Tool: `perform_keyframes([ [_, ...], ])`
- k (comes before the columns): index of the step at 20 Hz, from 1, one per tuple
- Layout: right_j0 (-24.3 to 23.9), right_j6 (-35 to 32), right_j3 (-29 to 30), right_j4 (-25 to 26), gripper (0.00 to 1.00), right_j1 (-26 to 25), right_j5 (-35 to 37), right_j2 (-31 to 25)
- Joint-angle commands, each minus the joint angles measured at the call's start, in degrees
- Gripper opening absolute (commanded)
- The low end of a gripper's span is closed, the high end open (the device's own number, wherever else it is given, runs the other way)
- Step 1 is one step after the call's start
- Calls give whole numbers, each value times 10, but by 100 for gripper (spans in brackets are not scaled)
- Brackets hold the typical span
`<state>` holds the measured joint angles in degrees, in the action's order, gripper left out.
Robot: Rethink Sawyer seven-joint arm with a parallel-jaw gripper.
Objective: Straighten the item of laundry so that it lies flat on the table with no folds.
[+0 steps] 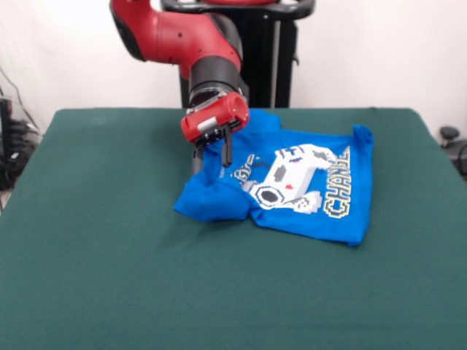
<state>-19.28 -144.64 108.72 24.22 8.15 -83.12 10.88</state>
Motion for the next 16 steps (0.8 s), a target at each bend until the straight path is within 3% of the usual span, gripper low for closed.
perform_keyframes([
  [1, 16, -46, -69, 3, 100, 0, 35, -52],
  [8, 13, -71, -40, -3, 100, 36, 88, -55],
  [13, 10, -113, 20, 18, 100, 171, 268, -58],
  [16, 7, -106, 46, 9, 100, 243, 372, -62],
])
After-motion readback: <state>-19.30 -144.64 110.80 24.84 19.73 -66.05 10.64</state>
